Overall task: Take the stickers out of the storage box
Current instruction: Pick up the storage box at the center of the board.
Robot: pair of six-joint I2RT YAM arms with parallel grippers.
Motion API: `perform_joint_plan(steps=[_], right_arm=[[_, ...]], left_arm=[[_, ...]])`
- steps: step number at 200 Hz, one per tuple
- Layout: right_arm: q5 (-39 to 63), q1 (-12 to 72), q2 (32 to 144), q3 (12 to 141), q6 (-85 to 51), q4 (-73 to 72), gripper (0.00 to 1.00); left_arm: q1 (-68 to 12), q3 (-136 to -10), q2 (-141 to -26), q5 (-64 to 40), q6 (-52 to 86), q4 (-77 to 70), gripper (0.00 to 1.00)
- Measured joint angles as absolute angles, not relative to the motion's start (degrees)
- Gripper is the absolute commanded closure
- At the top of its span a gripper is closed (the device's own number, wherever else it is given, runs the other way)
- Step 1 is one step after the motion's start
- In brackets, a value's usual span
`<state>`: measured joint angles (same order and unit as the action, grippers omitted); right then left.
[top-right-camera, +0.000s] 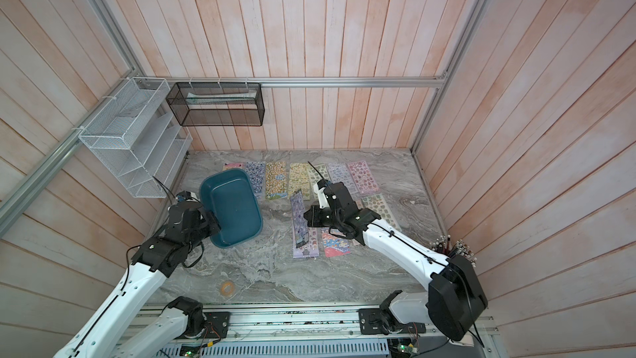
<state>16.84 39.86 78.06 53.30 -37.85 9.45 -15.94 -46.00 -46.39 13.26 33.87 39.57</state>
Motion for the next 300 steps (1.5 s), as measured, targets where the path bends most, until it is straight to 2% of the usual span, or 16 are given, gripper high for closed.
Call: perform_joint_plan(steps=[76,178,196,227,256,300], right_arm=[[17.3,44.6,96.6,56.1,-47.0,-5.3,1.0],[16.4,46.0,107.4,58.2,-48.9,-8.3,1.0],[16.4,46.0,108.7,58.2,-48.8,-8.3,0.98],[16.1,46.0,108.9,58.3,-48.1,-8.4,0.91],[15.3,45.9,108.9,58.3,-47.5,-7.9,0.73],[14.8,45.6,106.1,58.2,-44.8,-5.6,0.58]], left_arm=[[-13.5,-47.1,-41.8,14.2,33.6,46.5,1.0],[-8.6,-46.1,-42.1,12.7,33.9,45.0,1.0],[-8.1,-45.9,-42.1,12.3,33.8,45.0,1.0],[-7.8,-45.9,-42.8,12.2,33.6,44.7,1.0],[-7.0,-45.9,-43.7,11.8,33.5,44.2,1.0],[-5.1,-45.9,-46.1,10.4,32.7,44.1,1.0]])
